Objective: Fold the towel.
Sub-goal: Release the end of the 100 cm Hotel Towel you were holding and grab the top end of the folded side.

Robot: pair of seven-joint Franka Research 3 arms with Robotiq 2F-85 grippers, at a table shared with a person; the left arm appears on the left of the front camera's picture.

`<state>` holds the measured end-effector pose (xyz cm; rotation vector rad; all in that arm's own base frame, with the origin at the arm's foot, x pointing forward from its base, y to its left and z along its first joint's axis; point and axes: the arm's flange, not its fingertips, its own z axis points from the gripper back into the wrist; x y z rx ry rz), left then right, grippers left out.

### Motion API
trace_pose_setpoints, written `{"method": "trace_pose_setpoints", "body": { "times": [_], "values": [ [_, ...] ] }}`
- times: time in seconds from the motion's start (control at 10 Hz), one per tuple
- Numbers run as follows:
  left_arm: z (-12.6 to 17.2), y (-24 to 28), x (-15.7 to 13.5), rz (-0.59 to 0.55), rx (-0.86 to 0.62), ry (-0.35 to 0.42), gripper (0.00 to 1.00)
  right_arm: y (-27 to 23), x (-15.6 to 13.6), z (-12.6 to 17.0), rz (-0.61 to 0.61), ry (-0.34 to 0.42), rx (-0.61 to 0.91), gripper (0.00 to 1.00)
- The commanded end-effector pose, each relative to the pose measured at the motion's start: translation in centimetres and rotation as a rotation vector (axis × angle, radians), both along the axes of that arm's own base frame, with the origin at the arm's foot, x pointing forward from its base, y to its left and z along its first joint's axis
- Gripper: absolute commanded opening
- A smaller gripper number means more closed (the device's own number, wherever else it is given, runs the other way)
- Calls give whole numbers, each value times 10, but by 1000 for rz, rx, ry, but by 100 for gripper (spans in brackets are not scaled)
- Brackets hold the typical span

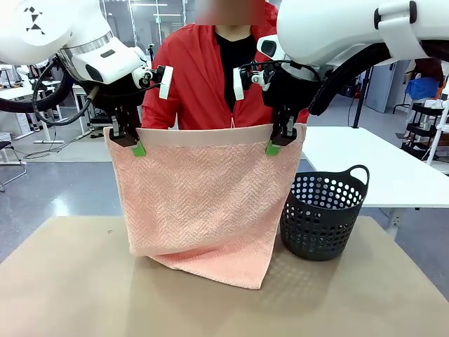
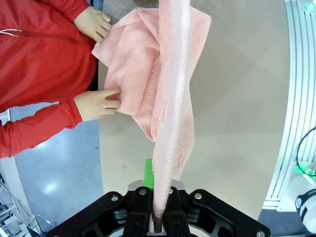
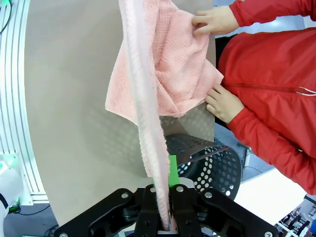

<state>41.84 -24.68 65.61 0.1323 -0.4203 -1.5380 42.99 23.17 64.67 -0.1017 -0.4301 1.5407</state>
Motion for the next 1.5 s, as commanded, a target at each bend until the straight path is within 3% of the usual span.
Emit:
{"method": "trace_pose_setpoints", "body": {
  "times": [0.0, 1.4],
  "values": [
    [2, 1, 1, -1, 7, -9, 0, -1, 1, 1, 14, 0, -9, 0],
    [2, 1, 1, -1, 7, -9, 0, -1, 1, 1, 14, 0, -9, 0]
  ]
}}
